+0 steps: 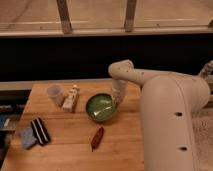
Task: Drag the ceramic bowl in a circle
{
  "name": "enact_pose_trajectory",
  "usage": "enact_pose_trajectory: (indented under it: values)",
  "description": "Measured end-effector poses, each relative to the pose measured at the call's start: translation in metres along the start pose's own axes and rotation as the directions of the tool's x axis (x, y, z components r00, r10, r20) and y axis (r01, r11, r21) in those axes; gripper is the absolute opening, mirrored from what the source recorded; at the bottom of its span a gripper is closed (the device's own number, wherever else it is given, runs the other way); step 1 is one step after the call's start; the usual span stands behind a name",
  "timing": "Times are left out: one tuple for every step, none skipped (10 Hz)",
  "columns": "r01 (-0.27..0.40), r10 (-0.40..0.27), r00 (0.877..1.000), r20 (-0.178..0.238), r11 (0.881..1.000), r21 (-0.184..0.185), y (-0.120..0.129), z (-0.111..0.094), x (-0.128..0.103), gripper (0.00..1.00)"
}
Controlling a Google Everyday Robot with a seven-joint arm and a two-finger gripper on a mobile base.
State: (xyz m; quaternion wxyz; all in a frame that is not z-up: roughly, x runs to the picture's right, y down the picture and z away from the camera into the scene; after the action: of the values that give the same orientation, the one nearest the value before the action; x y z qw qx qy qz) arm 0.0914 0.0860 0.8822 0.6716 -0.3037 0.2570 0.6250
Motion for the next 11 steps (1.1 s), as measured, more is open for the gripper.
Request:
enact_pose_trajectory:
  values:
    - [-0.049,0.048,0.999,0.025,0.999,0.02,-0.022,-0.016,-0.009,0.0]
    - [-0.078,0.077,0.996,0.046,0.997,0.029,-0.033,-0.03,-0.016,0.0]
    - [-0.115,0.112,0.991,0.08,0.993,0.035,-0.047,-0.05,-0.027,0.0]
    - [-0.135,0.13,0.986,0.102,0.99,0.035,-0.053,-0.063,-0.035,0.0]
    - [-0.158,0.153,0.981,0.124,0.987,0.033,-0.06,-0.075,-0.043,0.0]
    - [-0.168,0.163,0.978,0.129,0.985,0.031,-0.061,-0.079,-0.049,0.0]
    - [-0.17,0.166,0.978,0.129,0.985,0.024,-0.058,-0.079,-0.058,0.0]
    - [-0.157,0.154,0.98,0.124,0.987,0.016,-0.048,-0.073,-0.064,0.0]
    - [-0.145,0.143,0.983,0.113,0.989,0.009,-0.039,-0.066,-0.067,0.0]
    - [-0.119,0.119,0.988,0.098,0.993,-0.004,-0.024,-0.056,-0.07,0.0]
    - [-0.078,0.079,0.994,0.077,0.997,-0.02,-0.003,-0.047,-0.069,0.0]
